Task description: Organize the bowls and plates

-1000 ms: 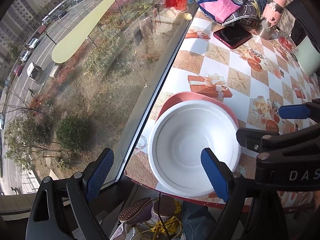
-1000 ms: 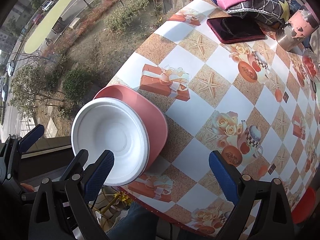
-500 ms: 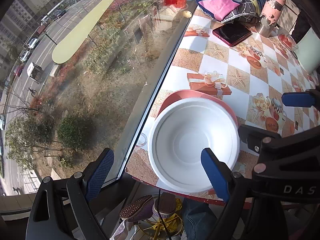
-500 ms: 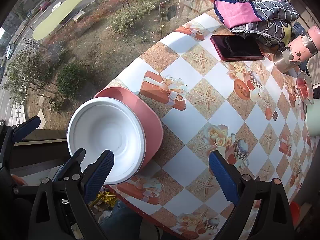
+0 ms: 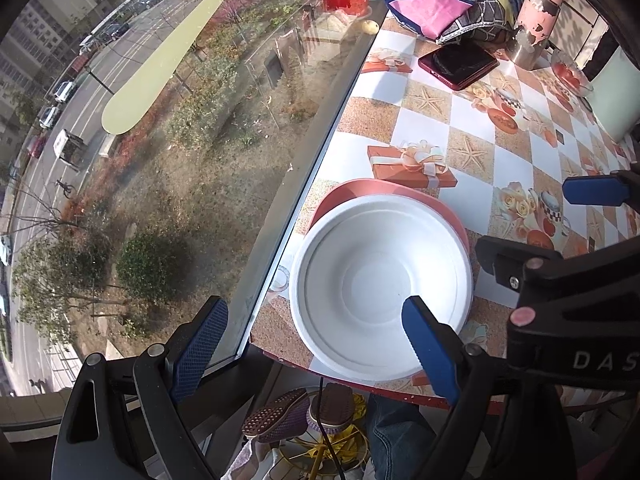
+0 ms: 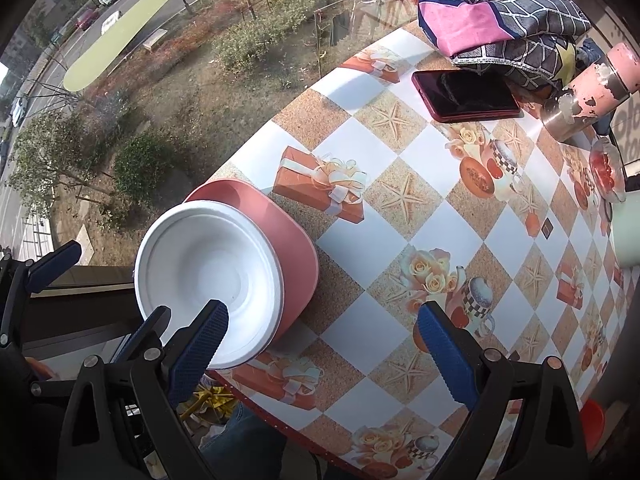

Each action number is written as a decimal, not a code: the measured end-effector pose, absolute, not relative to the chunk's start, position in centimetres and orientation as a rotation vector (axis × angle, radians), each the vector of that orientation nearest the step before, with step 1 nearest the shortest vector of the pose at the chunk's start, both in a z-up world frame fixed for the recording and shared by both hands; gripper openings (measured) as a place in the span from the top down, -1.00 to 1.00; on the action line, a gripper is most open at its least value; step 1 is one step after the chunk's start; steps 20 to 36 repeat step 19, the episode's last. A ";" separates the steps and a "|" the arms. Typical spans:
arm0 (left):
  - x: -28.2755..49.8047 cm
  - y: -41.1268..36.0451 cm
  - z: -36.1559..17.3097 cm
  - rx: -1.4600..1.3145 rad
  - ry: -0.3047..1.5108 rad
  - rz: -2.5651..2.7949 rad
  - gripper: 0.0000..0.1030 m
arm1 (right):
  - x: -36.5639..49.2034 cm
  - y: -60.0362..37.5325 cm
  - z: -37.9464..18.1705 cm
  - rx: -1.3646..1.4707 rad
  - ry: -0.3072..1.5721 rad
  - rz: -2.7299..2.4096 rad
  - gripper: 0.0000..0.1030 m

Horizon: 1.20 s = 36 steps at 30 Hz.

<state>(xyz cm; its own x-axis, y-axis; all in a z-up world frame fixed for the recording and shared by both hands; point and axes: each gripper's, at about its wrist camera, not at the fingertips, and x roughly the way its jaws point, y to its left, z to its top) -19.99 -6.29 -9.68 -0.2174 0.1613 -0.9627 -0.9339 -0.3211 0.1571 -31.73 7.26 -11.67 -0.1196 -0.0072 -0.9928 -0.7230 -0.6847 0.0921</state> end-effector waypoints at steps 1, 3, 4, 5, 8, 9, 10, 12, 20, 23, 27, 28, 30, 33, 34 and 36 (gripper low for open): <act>-19.9 -6.3 -9.7 -1.183 1.038 1.667 -0.76 | -31.7 7.2 -11.7 -1.652 0.810 1.858 -0.87; -19.8 -6.5 -9.8 -1.187 1.045 1.669 -0.76 | -31.6 7.2 -11.7 -1.655 0.806 1.862 -0.87; -19.8 -6.5 -9.8 -1.190 1.047 1.669 -0.76 | -31.6 7.1 -11.7 -1.656 0.801 1.865 -0.87; -19.8 -6.5 -9.8 -1.193 1.049 1.670 -0.76 | -31.7 6.9 -11.7 -1.656 0.795 1.870 -0.87; -19.8 -6.6 -9.7 -1.192 1.056 1.679 -0.76 | -31.7 6.8 -11.5 -1.652 0.787 1.885 -0.87; -19.8 -6.6 -9.7 -1.190 1.060 1.683 -0.76 | -31.7 6.8 -11.5 -1.650 0.786 1.889 -0.87; -19.8 -6.6 -9.7 -1.188 1.067 1.687 -0.76 | -31.7 6.8 -11.4 -1.649 0.787 1.892 -0.87; -19.8 -6.6 -9.7 -1.189 1.074 1.690 -0.77 | -31.6 6.8 -11.4 -1.643 0.795 1.896 -0.87; -19.7 -6.4 -8.9 -1.172 1.020 1.658 -0.77 | -30.3 7.4 -11.7 -1.613 0.867 1.892 -0.87; -19.7 -6.4 -8.9 -1.172 1.020 1.658 -0.77 | -30.3 7.4 -11.7 -1.613 0.867 1.892 -0.87; -19.7 -6.4 -8.9 -1.172 1.020 1.658 -0.77 | -30.3 7.4 -11.7 -1.613 0.867 1.892 -0.87; -19.7 -6.4 -8.9 -1.172 1.020 1.658 -0.77 | -30.3 7.4 -11.7 -1.613 0.867 1.892 -0.87; -19.7 -6.4 -8.9 -1.172 1.020 1.658 -0.77 | -30.3 7.4 -11.7 -1.613 0.867 1.892 -0.87; -19.7 -6.4 -8.9 -1.172 1.020 1.658 -0.77 | -30.3 7.4 -11.7 -1.613 0.867 1.892 -0.87; -19.7 -6.4 -8.9 -1.172 1.020 1.658 -0.77 | -30.3 7.4 -11.7 -1.613 0.867 1.892 -0.87; -19.7 -6.4 -8.9 -1.172 1.020 1.658 -0.77 | -30.3 7.4 -11.7 -1.613 0.867 1.892 -0.87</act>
